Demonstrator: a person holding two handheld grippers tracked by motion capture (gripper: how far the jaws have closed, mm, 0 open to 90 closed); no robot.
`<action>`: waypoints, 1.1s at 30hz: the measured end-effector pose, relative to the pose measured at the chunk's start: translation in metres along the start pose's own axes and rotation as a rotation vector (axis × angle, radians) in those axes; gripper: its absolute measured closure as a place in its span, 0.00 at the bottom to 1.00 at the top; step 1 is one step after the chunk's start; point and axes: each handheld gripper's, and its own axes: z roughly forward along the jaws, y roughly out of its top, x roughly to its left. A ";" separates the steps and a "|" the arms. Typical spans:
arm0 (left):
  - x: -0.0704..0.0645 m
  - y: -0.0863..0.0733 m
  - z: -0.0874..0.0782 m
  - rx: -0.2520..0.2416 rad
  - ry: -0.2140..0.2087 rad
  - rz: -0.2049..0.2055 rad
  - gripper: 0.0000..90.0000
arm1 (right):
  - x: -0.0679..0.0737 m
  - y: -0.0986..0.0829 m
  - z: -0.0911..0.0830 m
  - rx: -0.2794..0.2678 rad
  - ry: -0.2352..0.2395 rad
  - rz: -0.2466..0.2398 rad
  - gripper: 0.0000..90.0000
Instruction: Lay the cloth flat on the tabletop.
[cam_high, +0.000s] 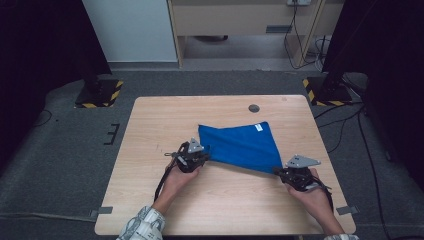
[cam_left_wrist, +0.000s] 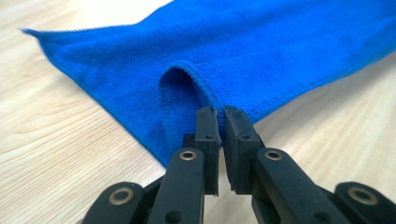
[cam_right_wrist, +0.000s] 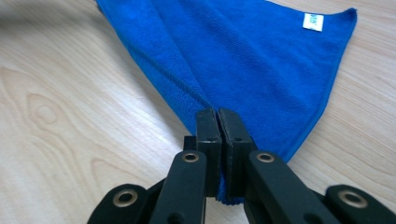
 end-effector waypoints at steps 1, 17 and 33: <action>0.000 0.000 -0.006 -0.006 0.000 -0.004 0.93 | 0.002 0.000 -0.001 -0.001 0.004 -0.003 0.98; -0.022 -0.036 -0.056 0.076 -0.051 -0.011 0.93 | 0.035 -0.005 -0.007 0.048 0.061 -0.080 0.98; -0.058 -0.044 -0.069 0.106 -0.138 -0.038 0.92 | 0.030 -0.020 -0.027 0.067 0.029 -0.085 0.95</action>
